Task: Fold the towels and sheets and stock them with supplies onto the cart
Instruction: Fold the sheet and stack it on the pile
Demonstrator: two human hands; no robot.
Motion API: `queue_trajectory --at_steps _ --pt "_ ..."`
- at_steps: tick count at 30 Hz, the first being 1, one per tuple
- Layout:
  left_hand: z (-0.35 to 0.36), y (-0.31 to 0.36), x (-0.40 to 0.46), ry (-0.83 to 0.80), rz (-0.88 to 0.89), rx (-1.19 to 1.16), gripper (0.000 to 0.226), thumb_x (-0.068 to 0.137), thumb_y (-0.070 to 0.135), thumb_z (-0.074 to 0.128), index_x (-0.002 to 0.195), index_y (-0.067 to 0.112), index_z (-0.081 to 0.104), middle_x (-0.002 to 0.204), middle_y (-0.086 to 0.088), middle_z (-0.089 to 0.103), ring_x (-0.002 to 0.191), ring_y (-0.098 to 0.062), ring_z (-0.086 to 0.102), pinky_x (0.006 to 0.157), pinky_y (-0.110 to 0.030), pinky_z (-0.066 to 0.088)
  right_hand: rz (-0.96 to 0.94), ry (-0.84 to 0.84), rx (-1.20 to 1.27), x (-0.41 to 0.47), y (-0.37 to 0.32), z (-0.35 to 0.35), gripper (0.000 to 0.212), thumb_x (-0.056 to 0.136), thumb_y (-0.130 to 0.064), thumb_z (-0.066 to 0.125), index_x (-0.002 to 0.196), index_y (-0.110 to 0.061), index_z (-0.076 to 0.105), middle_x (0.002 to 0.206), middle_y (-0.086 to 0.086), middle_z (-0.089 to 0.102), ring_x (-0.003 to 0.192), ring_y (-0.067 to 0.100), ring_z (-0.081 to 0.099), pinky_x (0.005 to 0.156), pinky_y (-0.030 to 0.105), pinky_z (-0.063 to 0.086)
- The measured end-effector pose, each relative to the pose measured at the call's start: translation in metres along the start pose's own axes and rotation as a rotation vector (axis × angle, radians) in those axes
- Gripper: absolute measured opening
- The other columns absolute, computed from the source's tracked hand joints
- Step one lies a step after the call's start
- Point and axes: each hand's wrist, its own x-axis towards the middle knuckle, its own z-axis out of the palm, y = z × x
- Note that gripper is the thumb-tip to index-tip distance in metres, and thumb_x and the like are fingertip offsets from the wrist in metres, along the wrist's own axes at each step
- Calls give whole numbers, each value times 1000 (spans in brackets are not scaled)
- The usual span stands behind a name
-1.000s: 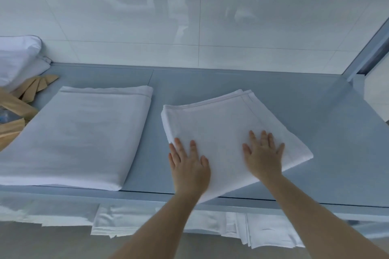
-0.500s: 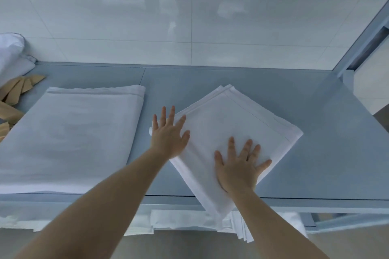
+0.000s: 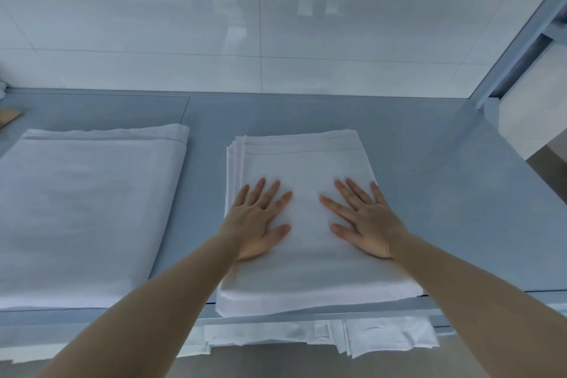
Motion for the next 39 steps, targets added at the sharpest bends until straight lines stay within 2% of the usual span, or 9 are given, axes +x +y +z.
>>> queue_trajectory --at_steps 3,7,12,15,17,22,28,35,39 --pt "5 20 -7 15 -122 -38 77 81 73 0 149 42 -14 160 6 -17 146 -24 -20 118 -46 -11 57 -28 8 6 3 -5 56 84 -71 -10 132 -57 -32 157 -10 -25 143 9 -25 115 53 -14" --pt "10 44 -14 67 -246 -59 78 79 73 -2 150 41 -10 162 4 -10 147 -26 -16 118 -47 -11 310 -63 98 0 -25 -9 56 95 -60 1 146 -46 -17 160 -2 -18 146 18 -19 111 63 -12" --pt "13 93 -27 122 -455 -144 78 83 70 0 153 35 -4 162 -2 -6 147 -31 -15 116 -48 -15 685 18 192 -36 -75 -1 64 94 -62 11 152 -37 1 161 10 -5 146 32 -16 101 72 -14" --pt "14 124 -30 127 -592 -219 77 85 67 1 153 32 -8 161 -4 -13 145 -31 -22 114 -50 -17 950 11 315 -45 -81 -3 72 92 -63 15 153 -28 -2 159 15 -14 144 37 -20 102 75 -3" --pt "14 137 -34 113 -643 -248 76 87 65 4 152 30 -11 160 -5 -19 143 -32 -27 113 -51 -19 999 39 376 -49 -82 0 74 93 -63 14 154 -25 -3 158 15 -19 143 35 -24 107 71 6" --pt "8 124 -43 78 -598 -238 71 91 65 10 152 34 -9 159 -11 -21 143 -37 -24 114 -52 -19 849 98 346 -52 -73 14 72 92 -64 12 154 -28 -2 158 16 -19 140 38 -28 114 54 16" --pt "-21 36 -25 143 -581 -141 69 93 63 19 152 37 -6 161 -9 -14 146 -34 -17 114 -56 -10 595 106 238 -40 -34 21 74 88 -69 11 153 -34 4 160 11 -13 143 33 -26 118 46 14" --pt "-5 -27 -25 51 -661 -267 73 90 67 31 151 42 -1 161 -12 -4 148 -32 -6 118 -48 0 302 120 137 -19 -3 15 80 79 -73 2 152 -39 6 161 6 -10 145 27 -22 119 33 -1" --pt "2 -18 -31 188 -667 -333 71 91 65 34 152 38 10 159 -19 11 147 -31 11 119 -42 7 290 176 144 -9 2 12 67 89 -67 22 151 -42 14 162 2 -2 147 23 -16 121 34 4"
